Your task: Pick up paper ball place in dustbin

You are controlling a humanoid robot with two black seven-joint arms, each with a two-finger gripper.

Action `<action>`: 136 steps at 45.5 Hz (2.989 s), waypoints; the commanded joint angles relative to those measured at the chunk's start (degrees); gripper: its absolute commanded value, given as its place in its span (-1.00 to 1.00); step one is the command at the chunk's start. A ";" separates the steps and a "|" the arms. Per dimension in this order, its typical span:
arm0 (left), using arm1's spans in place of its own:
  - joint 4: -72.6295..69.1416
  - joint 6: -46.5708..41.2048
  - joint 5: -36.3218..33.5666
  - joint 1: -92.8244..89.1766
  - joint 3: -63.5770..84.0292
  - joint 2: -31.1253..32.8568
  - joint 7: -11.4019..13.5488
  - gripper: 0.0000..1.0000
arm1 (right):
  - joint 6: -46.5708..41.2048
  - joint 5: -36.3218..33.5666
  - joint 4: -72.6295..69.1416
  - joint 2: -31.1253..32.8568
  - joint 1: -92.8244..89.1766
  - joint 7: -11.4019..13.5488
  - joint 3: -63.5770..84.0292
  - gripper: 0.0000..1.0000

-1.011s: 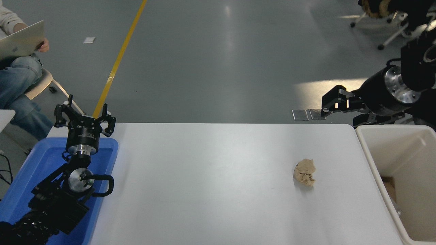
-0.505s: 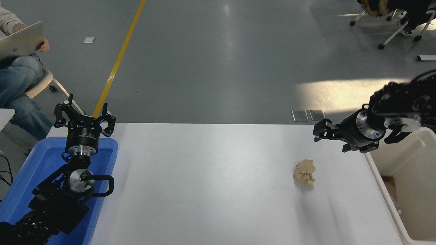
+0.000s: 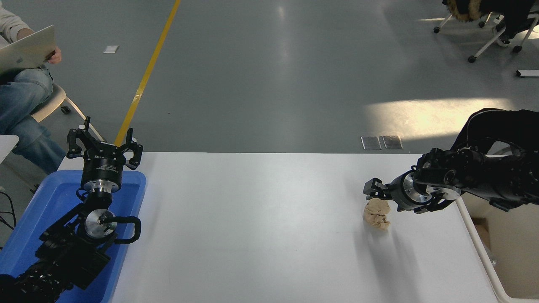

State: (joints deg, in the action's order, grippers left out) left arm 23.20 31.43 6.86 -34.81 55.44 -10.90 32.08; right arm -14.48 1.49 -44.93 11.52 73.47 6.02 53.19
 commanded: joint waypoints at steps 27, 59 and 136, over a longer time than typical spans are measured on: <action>0.00 0.04 -0.01 -0.09 -0.07 0.00 -0.09 0.98 | -2.66 4.14 9.51 -5.02 -7.82 0.57 -2.74 -1.00; 0.00 0.04 -0.09 0.00 -0.07 0.00 -0.09 0.98 | -4.15 8.00 -24.66 13.43 20.29 0.22 -1.86 -1.00; 0.00 -0.05 -0.01 0.00 0.02 0.00 0.00 0.98 | -1.96 7.83 8.52 20.47 -0.59 -0.49 0.17 -1.00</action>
State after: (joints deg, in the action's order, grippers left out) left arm 23.20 31.37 6.87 -34.81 55.46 -10.90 32.08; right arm -21.45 9.73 -57.54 34.85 94.69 5.30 60.01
